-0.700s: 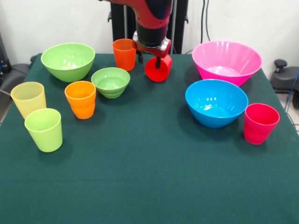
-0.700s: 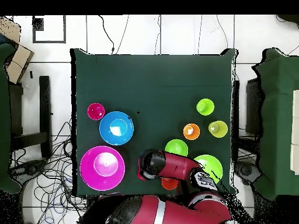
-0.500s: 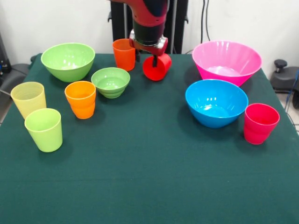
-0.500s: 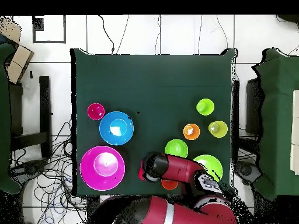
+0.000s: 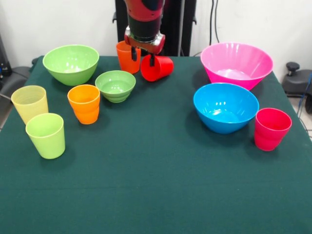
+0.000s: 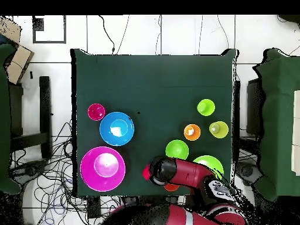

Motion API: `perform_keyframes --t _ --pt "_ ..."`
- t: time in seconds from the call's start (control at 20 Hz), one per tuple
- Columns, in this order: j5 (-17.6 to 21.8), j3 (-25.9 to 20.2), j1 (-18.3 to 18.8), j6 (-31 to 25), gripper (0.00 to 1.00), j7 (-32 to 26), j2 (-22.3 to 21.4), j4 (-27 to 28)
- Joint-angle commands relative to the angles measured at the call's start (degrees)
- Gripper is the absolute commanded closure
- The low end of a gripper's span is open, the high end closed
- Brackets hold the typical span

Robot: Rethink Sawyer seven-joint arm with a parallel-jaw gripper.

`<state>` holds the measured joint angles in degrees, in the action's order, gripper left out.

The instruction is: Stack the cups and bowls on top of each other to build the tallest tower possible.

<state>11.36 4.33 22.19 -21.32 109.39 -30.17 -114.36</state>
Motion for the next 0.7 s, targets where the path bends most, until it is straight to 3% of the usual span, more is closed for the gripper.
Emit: perform_keyframes --t 0.05,0.7 --pt "2.3 -6.9 0.4 3.1 0.00 1.5 0.3 0.9" --pt "1.0 -8.3 0.6 3.6 0.00 3.1 0.1 0.6"
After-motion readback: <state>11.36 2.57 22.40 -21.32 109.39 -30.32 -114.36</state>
